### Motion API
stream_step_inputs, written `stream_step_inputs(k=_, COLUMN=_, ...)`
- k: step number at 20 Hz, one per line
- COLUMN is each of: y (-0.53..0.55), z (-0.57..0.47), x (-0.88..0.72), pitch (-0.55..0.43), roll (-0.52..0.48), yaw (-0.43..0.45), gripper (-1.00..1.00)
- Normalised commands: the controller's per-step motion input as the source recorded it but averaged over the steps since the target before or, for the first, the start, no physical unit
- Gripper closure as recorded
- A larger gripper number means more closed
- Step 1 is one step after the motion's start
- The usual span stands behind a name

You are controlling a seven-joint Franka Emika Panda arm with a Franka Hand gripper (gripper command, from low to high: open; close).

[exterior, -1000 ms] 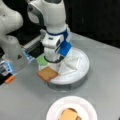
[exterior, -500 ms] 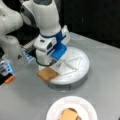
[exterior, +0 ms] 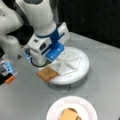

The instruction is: Ingredient selection for cheeseburger or sandwich

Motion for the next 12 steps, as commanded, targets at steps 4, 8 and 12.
stream_step_inputs(k=4, y=-0.31, z=0.19, x=0.17, pitch=0.245, roll=0.409, yaw=0.063, gripper=-1.00)
stream_step_inputs(k=8, y=-0.37, z=0.17, x=0.14, pitch=0.221, roll=0.402, yaw=0.088, gripper=-1.00)
stream_step_inputs(k=12, y=-0.41, z=0.15, x=0.19, pitch=0.215, roll=0.521, yaw=0.106, gripper=-1.00)
